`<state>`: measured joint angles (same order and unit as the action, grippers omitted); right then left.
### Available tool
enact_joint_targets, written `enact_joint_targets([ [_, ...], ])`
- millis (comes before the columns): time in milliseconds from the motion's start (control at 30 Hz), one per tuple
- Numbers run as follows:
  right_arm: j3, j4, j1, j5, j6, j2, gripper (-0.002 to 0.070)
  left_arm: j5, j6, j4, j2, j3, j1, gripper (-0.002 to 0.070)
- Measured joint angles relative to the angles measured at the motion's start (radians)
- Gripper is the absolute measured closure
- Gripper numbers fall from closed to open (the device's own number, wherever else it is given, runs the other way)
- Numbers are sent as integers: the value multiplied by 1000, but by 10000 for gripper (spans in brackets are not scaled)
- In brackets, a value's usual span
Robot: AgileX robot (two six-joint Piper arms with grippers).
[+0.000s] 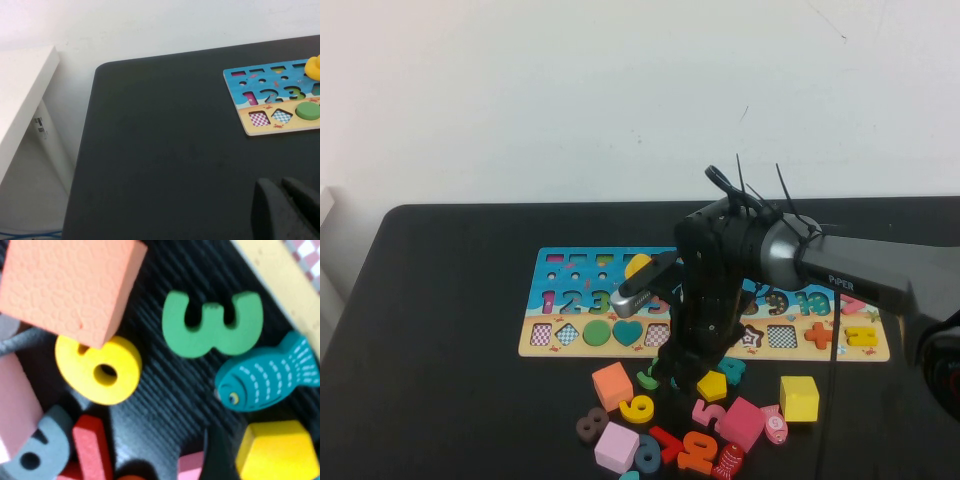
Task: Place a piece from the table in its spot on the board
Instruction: Pick up the "Pentagon"
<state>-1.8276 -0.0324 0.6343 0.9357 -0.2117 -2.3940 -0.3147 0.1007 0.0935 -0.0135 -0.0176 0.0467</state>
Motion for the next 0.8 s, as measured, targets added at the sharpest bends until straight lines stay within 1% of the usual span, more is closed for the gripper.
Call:
enact_joint_targets([
  [233,0,56,0,-11,-7,0,216,0,0,0,0,0,0,676],
  [800,-14,67,0,12,-69,-38,216,0,-2,0,0,0,0,676],
])
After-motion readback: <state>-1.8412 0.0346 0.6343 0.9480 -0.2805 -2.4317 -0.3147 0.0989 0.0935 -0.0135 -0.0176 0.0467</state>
